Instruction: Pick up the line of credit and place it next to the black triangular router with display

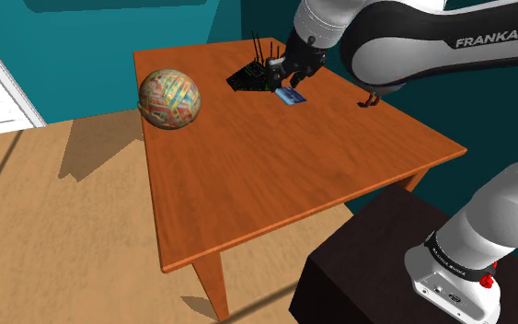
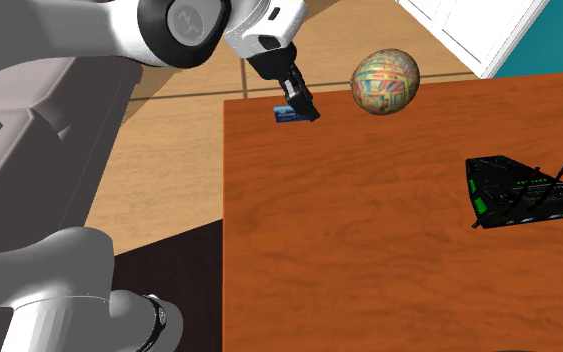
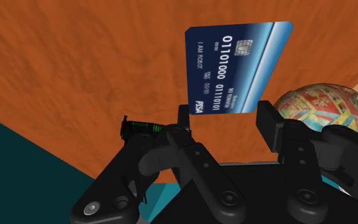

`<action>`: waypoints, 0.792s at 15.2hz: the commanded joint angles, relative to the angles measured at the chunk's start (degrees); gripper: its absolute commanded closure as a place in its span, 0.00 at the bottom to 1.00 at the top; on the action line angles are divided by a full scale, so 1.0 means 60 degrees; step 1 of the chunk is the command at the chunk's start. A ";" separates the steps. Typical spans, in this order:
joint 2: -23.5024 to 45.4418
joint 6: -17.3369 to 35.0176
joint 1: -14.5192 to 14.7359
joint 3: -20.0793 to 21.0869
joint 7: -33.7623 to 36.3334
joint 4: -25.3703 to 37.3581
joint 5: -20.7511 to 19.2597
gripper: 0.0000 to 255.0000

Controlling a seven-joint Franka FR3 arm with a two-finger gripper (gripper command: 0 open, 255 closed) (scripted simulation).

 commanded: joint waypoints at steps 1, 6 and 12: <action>-0.0042 -0.0283 0.0026 -0.0071 -0.0095 0.0242 0.0037 1.00; -0.0041 -0.0889 0.0030 -0.0191 -0.0277 0.0858 0.0077 1.00; 0.0336 -0.1039 -0.0165 -0.0487 -0.0693 0.1413 -0.0023 1.00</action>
